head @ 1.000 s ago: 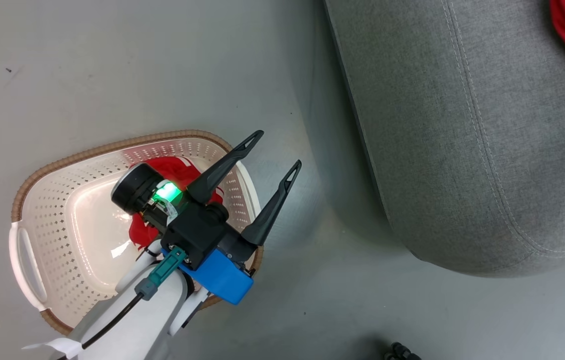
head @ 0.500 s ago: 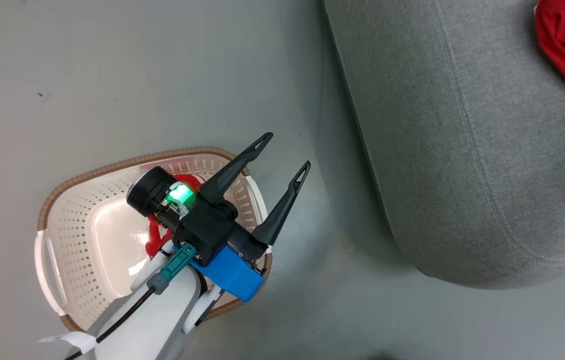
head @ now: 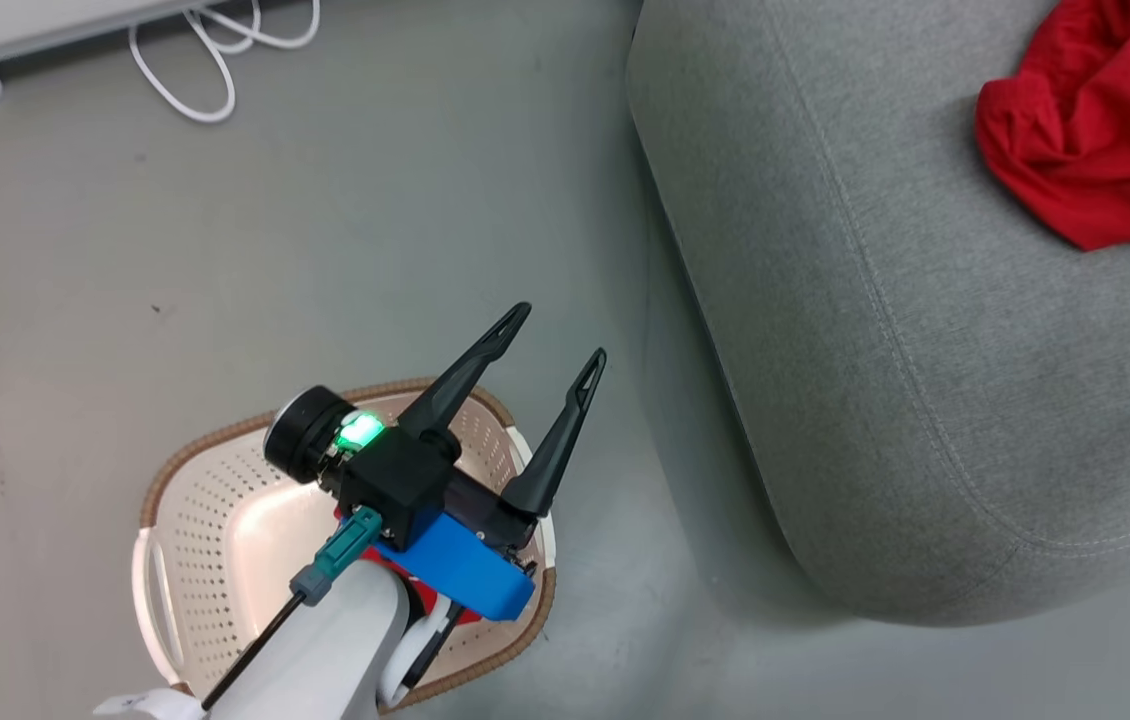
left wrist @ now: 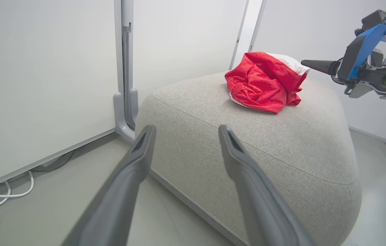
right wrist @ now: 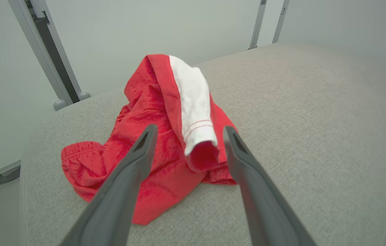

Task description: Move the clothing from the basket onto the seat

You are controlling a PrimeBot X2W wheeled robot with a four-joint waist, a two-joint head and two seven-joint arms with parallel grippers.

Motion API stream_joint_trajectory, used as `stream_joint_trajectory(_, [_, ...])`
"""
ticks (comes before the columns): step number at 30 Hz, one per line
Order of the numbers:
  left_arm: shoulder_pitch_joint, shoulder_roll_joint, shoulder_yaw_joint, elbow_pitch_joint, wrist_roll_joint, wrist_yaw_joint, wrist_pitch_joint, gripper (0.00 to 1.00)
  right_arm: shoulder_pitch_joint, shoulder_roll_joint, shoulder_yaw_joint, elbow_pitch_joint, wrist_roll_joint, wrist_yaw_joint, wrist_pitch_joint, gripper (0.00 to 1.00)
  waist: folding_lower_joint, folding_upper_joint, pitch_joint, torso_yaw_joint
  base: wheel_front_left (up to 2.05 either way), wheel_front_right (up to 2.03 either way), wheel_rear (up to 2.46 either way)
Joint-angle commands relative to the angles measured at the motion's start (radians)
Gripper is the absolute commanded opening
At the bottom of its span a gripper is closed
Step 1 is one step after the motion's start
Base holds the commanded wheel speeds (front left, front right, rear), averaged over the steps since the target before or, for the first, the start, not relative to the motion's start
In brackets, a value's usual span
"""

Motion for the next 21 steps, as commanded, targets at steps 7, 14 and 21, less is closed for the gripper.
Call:
stream_joint_trajectory(7, [0.090, -0.034, 0.068, 0.015, -0.011, -0.007, -0.005, 1.00, 0.132, 0.006, 0.090, -0.047, 0.029, 0.000, -0.028, 1.00, 0.0001, 0.0000, -0.132, 0.012, 0.00, 0.00, 0.00])
stream_joint_trajectory(14, [0.174, -0.075, 0.137, 0.042, -0.008, -0.011, -0.005, 1.00, 0.272, 0.028, 0.181, -0.148, 0.076, 0.001, -0.044, 1.00, 0.0001, 0.0000, -0.224, 0.036, 0.00, 0.00, 0.00])
stream_joint_trajectory(21, [0.239, -0.105, 0.207, 0.062, 0.001, -0.015, -0.005, 1.00, 0.435, 0.052, 0.248, -0.309, 0.117, 0.001, -0.032, 1.00, 0.0001, 0.0000, -0.294, 0.086, 0.00, 0.00, 0.00])
